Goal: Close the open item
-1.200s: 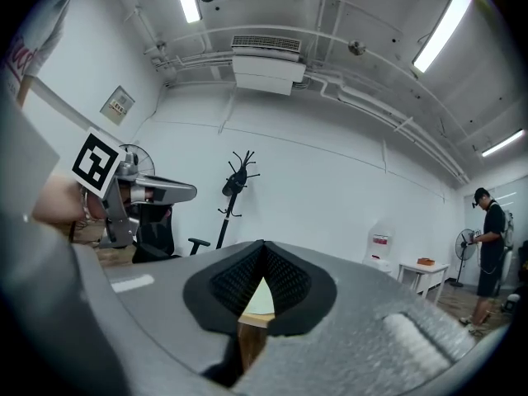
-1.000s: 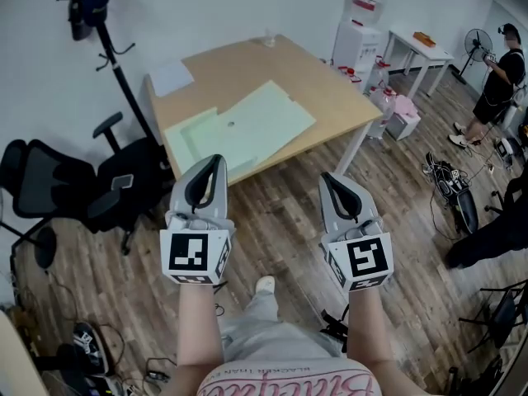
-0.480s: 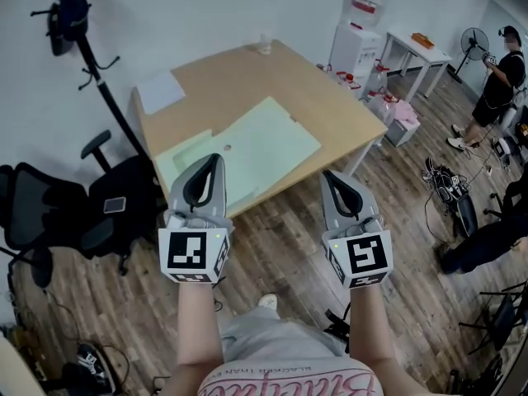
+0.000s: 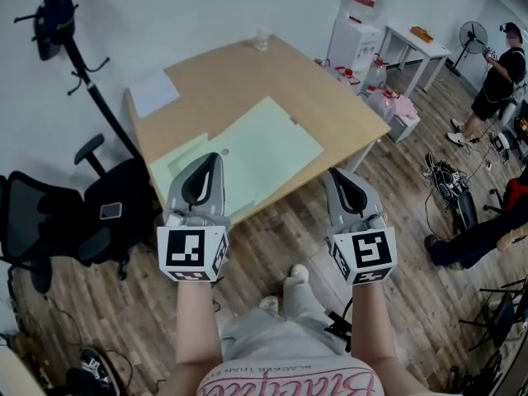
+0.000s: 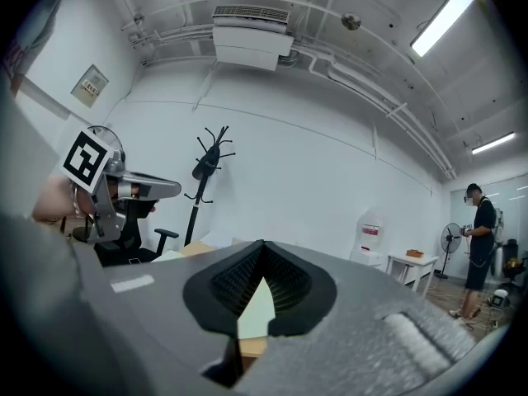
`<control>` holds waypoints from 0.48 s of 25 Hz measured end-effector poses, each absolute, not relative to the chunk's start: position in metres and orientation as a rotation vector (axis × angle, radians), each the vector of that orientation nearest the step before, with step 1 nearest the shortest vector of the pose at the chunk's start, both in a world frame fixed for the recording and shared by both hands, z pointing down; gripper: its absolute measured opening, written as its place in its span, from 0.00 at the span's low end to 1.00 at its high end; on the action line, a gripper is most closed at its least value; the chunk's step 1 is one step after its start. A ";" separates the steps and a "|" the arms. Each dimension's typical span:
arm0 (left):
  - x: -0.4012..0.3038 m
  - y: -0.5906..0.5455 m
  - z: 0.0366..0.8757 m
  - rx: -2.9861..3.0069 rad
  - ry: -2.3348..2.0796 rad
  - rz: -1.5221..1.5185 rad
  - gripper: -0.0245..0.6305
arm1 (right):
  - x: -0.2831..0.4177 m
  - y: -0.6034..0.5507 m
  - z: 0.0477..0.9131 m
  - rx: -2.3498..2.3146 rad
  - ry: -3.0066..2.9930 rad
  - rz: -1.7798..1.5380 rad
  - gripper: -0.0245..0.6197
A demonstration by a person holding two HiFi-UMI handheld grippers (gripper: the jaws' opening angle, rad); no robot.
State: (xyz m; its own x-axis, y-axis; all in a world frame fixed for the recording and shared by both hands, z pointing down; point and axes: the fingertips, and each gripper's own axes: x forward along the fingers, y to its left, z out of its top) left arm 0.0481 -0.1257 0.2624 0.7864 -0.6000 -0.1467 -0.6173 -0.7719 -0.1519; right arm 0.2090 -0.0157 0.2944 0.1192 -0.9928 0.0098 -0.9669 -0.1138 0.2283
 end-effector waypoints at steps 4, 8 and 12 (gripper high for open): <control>0.054 -0.133 0.263 -2.781 0.966 0.125 0.05 | 0.217 -0.026 0.297 2.202 -1.969 -0.205 0.04; 0.063 -0.141 0.262 -2.762 0.983 0.113 0.05 | 0.232 -0.037 0.299 2.202 -1.985 -0.197 0.04; 0.074 -0.156 0.265 -2.758 1.027 0.102 0.06 | 0.247 -0.053 0.303 2.191 -2.001 -0.187 0.04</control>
